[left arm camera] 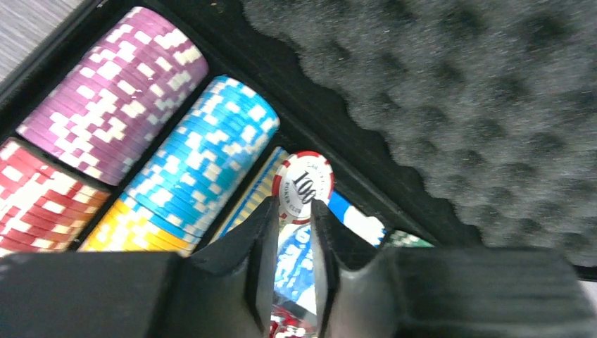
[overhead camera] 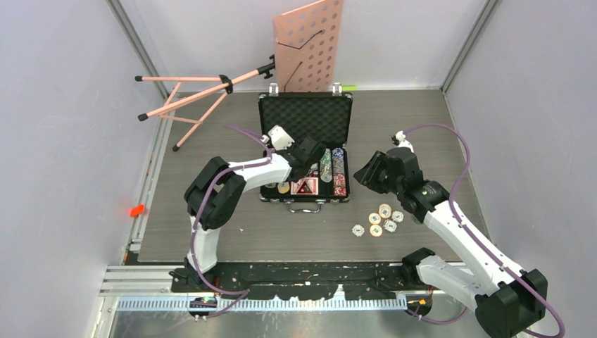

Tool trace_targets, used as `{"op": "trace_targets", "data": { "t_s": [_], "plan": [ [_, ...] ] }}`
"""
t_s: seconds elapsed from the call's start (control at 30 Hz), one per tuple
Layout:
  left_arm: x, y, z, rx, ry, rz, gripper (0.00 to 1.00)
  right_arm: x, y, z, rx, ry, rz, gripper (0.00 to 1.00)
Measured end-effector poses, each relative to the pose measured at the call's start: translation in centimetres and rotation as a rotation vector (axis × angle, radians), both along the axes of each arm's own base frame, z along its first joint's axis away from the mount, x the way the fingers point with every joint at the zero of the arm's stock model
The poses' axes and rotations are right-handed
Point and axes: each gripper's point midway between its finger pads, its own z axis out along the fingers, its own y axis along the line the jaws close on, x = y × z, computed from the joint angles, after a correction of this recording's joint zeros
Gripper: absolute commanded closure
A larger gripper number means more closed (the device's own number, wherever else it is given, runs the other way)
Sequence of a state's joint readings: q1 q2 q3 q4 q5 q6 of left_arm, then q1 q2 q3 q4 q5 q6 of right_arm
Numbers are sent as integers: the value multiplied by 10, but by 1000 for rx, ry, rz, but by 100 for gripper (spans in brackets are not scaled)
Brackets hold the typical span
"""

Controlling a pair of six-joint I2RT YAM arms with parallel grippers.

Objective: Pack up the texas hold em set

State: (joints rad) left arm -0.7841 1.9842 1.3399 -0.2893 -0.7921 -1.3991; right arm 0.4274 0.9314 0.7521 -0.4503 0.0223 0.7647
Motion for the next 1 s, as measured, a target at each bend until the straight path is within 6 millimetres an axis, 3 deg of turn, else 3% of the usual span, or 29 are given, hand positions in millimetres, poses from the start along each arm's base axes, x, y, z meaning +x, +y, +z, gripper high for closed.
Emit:
{"op": "trace_targets", "data": {
  "t_s": [0.1, 0.17, 0.37, 0.57, 0.73, 1.0],
  "plan": [
    [3, -6, 9, -10, -16, -39, 45, -1, 1, 0, 6, 5, 7, 61],
    [4, -9, 16, -14, -22, -64, 39, -1, 2, -1, 10, 7, 12, 61],
    [8, -3, 29, -7, 7, -138, 36, -3, 5, -1, 19, 14, 26, 61],
    [8, 10, 21, -7, 61, -162, 31, -4, 7, -1, 27, 18, 36, 61],
    [2, 8, 23, 1, 134, -248, 32, -5, 8, 0, 34, 21, 40, 61],
    [19, -11, 64, 213, 187, -539, 36, -7, 7, -2, 29, 33, 41, 61]
  ]
}}
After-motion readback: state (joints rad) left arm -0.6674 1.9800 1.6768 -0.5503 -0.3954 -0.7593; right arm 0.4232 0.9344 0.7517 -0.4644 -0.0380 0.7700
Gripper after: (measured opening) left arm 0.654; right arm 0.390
